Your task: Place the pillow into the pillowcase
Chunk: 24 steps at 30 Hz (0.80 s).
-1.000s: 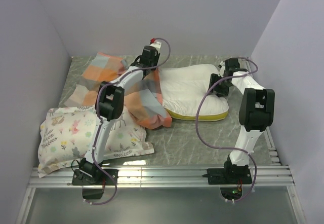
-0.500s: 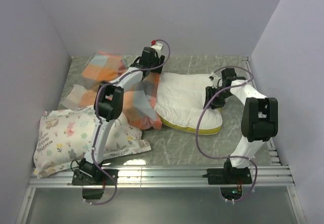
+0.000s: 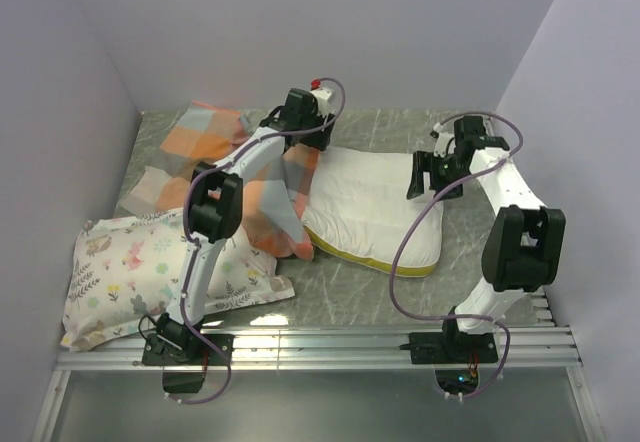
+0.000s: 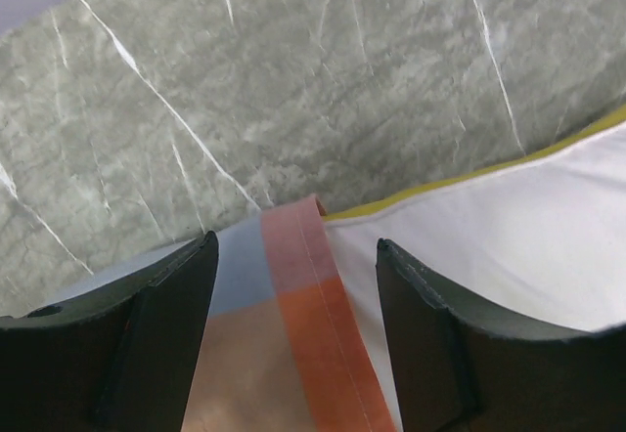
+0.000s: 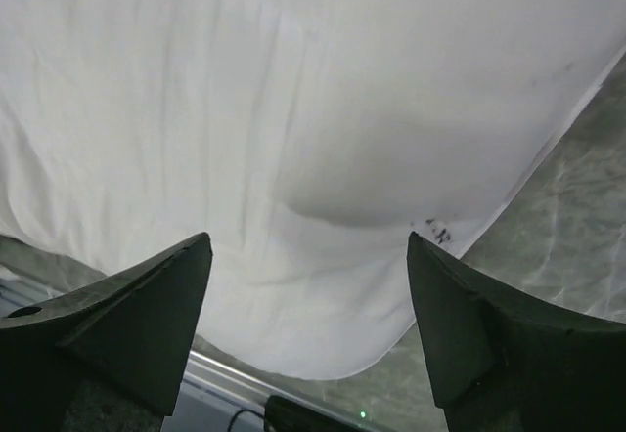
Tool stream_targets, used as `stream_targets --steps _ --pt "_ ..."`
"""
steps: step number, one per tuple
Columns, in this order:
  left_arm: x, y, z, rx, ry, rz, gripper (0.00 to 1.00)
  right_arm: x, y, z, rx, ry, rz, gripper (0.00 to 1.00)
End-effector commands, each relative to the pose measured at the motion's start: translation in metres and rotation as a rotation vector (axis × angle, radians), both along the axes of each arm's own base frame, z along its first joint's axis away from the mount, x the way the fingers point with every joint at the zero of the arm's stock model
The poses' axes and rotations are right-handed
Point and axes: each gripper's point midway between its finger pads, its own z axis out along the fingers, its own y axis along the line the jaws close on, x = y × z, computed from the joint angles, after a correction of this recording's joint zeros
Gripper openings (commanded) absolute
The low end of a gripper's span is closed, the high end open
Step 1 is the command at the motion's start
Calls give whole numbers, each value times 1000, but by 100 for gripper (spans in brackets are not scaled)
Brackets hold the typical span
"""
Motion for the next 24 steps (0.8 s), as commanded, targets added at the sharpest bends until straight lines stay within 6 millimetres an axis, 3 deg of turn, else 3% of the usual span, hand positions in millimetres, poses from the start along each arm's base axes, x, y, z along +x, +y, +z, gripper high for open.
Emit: stream_targets --steps 1,6,9,11,13,16,20,24 --pt "0 -4 20 42 -28 -35 71 25 -4 -11 -2 9 -92 88" --pt "13 15 6 141 -57 86 62 37 -10 -49 -24 65 -174 88" --pt "20 22 2 168 -83 119 56 33 -10 -79 -31 144 -179 87" --pt "25 22 0 178 -99 117 53 31 -10 -86 -30 158 -175 82" --pt "27 18 -2 171 -101 107 51 28 -11 -89 -33 167 -169 80" --pt "26 13 1 144 -103 94 59 26 -10 -88 -28 163 -160 77" --pt "22 5 19 59 -122 90 68 25 -8 -85 -14 157 -155 75" --pt "19 -9 44 -24 -143 57 70 23 -6 -85 -6 160 -148 75"
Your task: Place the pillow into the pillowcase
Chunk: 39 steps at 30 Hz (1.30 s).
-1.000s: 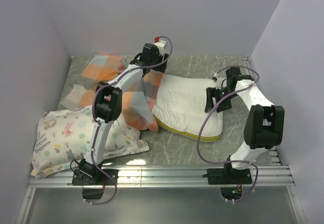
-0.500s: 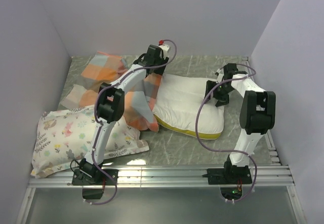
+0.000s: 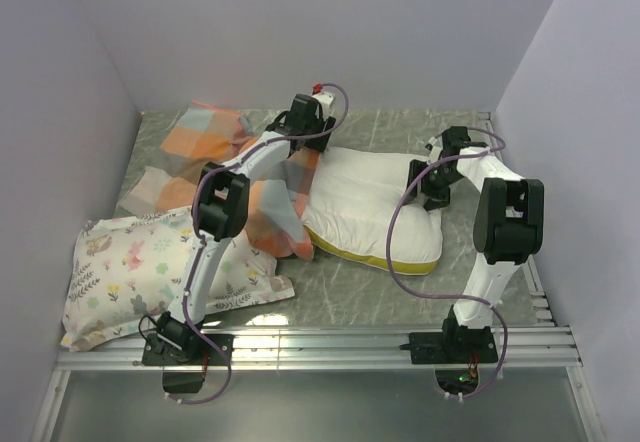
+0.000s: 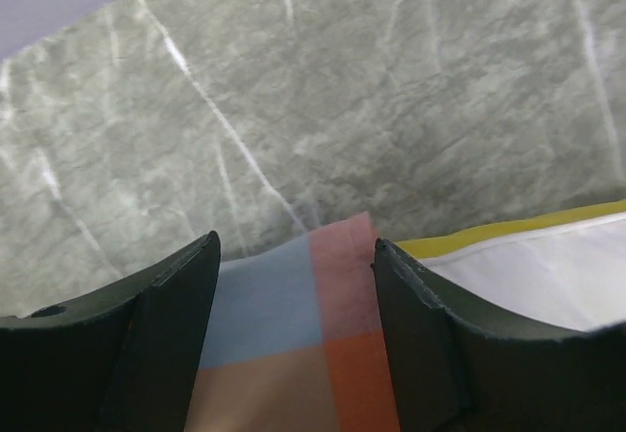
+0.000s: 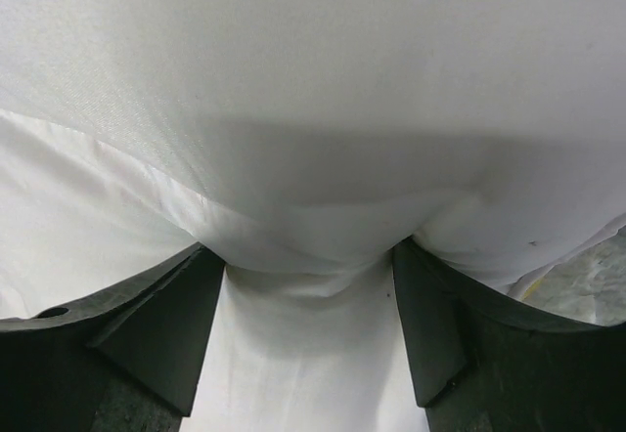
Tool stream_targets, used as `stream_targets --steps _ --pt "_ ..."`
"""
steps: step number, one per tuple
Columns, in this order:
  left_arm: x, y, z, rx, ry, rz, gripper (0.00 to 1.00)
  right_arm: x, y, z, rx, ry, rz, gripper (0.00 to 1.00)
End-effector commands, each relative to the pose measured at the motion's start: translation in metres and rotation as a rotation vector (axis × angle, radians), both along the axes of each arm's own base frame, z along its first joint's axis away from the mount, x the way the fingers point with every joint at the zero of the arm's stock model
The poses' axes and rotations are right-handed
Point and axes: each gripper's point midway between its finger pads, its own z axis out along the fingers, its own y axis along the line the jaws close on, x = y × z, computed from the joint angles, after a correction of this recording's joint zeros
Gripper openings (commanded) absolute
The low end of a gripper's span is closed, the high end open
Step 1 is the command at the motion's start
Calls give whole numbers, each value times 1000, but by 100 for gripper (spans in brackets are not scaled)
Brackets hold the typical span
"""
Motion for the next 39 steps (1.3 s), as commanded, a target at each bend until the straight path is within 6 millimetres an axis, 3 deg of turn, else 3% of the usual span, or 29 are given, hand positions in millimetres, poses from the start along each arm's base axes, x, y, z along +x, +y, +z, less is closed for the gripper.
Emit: stream_targets --steps 1,6,12,19,24,25,27,28,33,35,38,39 --pt "-2 -27 70 -158 -87 -57 70 -8 -6 -14 -27 24 1 75" --pt "-12 -39 57 -135 -49 -94 70 -7 -6 -10 -26 16 6 75" --pt "-6 -20 21 6 -1 -51 64 -8 -8 -10 -36 17 15 73" --pt "-2 7 -12 145 10 3 41 -11 -7 -10 -29 25 29 67" --pt "3 3 -6 132 -19 -10 26 -12 -3 -8 -11 19 39 62" --pt "4 -1 0 109 -27 -24 18 -13 -2 -8 -5 17 40 62" --pt "-3 -21 7 24 -22 -95 5 -15 4 -6 27 17 50 59" --pt "-3 -32 29 -42 -57 -118 0 -15 6 -5 46 15 48 58" --pt "-57 -121 77 -266 -56 -420 0 -9 30 9 169 -21 50 48" --pt "-88 -158 85 -337 -8 -481 0 -5 40 19 226 -50 57 44" --pt "-129 -200 98 -461 66 -582 0 0 47 31 270 -87 50 41" --pt "-134 -205 97 -495 92 -584 0 2 47 39 278 -111 48 41"
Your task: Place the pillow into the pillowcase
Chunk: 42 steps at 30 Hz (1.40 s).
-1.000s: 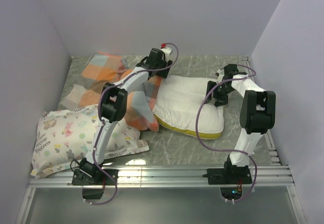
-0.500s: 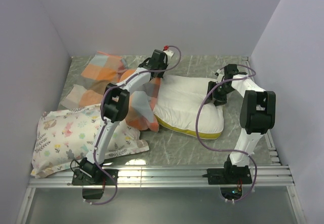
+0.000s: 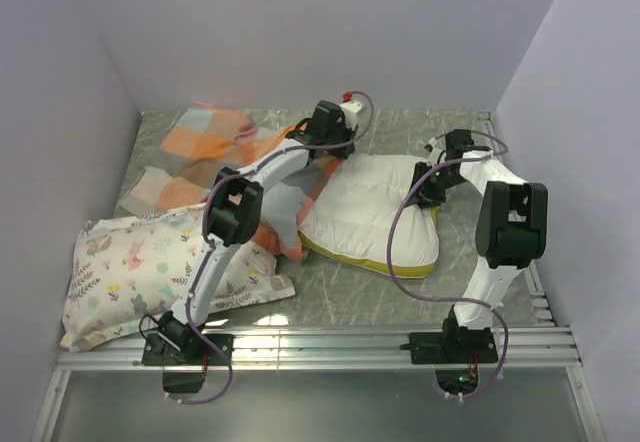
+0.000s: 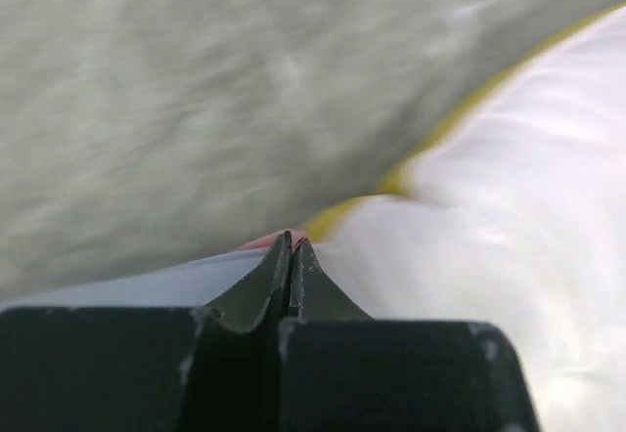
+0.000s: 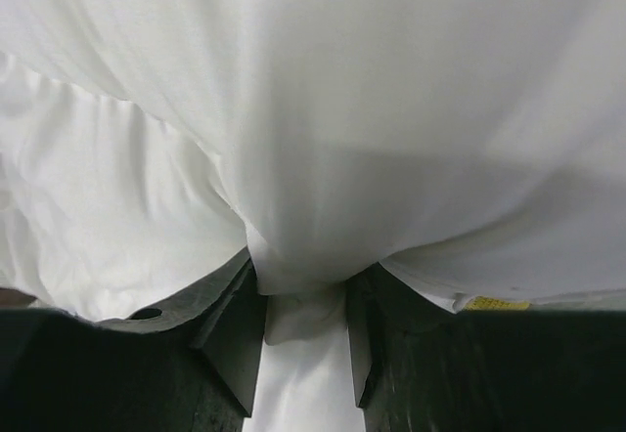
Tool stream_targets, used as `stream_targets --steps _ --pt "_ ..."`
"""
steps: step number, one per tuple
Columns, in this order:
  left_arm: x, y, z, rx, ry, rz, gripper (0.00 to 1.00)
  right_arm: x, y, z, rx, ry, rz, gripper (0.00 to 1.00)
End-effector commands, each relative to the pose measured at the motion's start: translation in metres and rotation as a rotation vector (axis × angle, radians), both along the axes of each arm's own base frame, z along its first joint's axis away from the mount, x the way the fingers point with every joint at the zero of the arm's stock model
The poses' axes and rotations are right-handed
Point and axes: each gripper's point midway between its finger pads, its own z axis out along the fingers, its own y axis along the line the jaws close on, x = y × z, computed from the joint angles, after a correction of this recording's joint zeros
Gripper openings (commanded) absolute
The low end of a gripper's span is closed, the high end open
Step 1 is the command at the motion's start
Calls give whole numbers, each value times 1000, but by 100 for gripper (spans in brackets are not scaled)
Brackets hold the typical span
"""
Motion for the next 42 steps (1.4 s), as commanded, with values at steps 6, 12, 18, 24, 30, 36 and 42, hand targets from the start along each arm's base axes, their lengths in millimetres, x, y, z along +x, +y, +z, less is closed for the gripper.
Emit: stream_targets --steps 6,12,18,24,30,36,42 --pt "-100 -121 103 -468 158 -279 0 5 32 50 183 -138 17 37" --pt "-135 -148 141 -577 198 -387 0 7 27 74 230 -202 -16 35" --pt "-156 -158 126 -607 315 -402 0 17 -13 92 260 -277 -171 34" --pt "-99 -96 142 -386 106 -259 64 7 -32 80 101 -284 -112 51" --pt "-82 51 176 -78 -51 -194 85 -8 -67 120 -211 -431 -45 89" --pt "-126 105 112 168 -4 -216 84 -25 -14 116 -220 -441 144 84" --pt "-138 83 76 298 -52 -257 84 -43 15 58 -131 -270 147 61"
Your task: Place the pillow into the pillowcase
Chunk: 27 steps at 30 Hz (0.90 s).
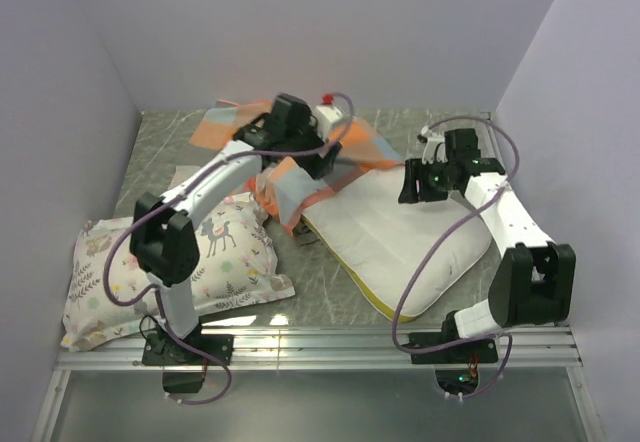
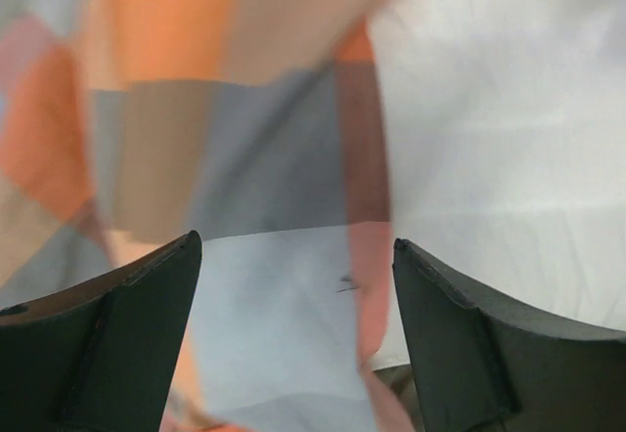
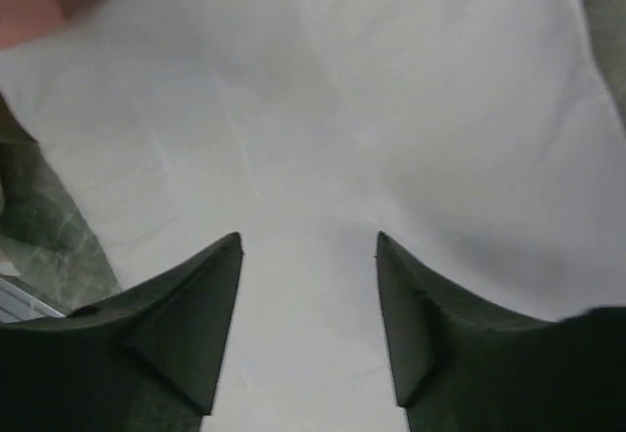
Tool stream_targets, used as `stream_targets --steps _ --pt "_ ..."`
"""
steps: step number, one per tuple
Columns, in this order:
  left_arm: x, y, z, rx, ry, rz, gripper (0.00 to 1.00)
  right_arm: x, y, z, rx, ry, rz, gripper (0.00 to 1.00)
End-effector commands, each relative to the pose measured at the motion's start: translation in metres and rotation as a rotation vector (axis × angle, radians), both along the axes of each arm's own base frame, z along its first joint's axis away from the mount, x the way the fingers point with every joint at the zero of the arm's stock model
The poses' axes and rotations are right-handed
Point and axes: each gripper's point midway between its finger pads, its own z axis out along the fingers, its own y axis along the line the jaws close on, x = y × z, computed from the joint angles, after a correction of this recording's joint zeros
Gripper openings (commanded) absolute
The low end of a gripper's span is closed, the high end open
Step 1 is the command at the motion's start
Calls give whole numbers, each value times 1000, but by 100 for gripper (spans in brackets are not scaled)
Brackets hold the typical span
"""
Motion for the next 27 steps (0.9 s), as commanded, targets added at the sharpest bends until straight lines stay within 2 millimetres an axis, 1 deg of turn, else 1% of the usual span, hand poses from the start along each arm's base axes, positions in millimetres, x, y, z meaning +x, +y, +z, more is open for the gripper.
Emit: stream_targets --steps 1,2,4,6,7,8,9,10,11,12,13,14,15,16,17,18,19,20,21,22,23,24,25,26,27 --pt "-16 -19 -54 165 2 -89 84 -11 0 -42 17 129 -45 58" --pt "-16 -23 -65 192 3 -94 84 -13 2 -49 26 145 -55 56" --pt "-17 -30 -74 232 -15 -95 83 -12 1 -66 26 173 -73 52" --pt "-11 -34 -87 256 -20 -78 81 -11 2 -76 39 206 -102 49" --pt "-5 -33 -87 282 -41 -49 80 -12 2 -83 37 232 -109 48" --pt "0 -32 -94 305 -40 -36 78 -12 2 -86 35 244 -118 47" --pt "3 -32 -96 313 -42 -21 69 -11 1 -89 34 248 -124 45" --pt "9 -30 -92 323 -62 4 65 -11 1 -92 32 258 -128 43" --pt "12 -29 -95 337 -67 7 62 -11 0 -95 29 264 -133 42" --pt "12 -28 -97 350 -68 5 53 -10 0 -96 26 269 -135 38" --pt "12 -29 -96 346 -65 1 46 -11 0 -102 23 288 -140 36" --pt "11 -31 -95 344 -64 -13 40 -8 0 -102 27 291 -145 31" --pt "7 -32 -95 339 -52 -28 28 -7 1 -104 32 299 -147 28" --pt "3 -36 -91 322 -44 -50 21 -7 3 -108 39 317 -149 25" --pt "-8 -48 -84 272 -21 -115 15 -5 4 -109 49 323 -165 21" --pt "-19 -57 -80 253 -12 -157 5 0 7 -108 64 318 -165 14" --pt "-29 -64 -76 233 4 -192 2 1 10 -111 77 334 -170 10" --pt "-47 -78 -71 179 42 -282 0 4 13 -110 96 343 -189 0" --pt "-60 -85 -71 169 75 -326 0 8 15 -110 111 343 -201 0" --pt "-86 -96 -66 156 130 -405 0 9 20 -112 138 358 -203 0" --pt "-103 -103 -75 149 203 -468 0 13 23 -109 159 360 -219 0" --pt "-136 -120 -70 75 294 -589 0 17 25 -107 175 352 -223 0" --pt "-156 -121 -64 61 369 -645 0 19 27 -107 193 360 -235 0" --pt "-169 -126 -74 54 432 -693 0 20 29 -107 202 368 -240 0" --pt "-192 -135 -71 24 472 -781 0 25 30 -104 209 365 -245 0"
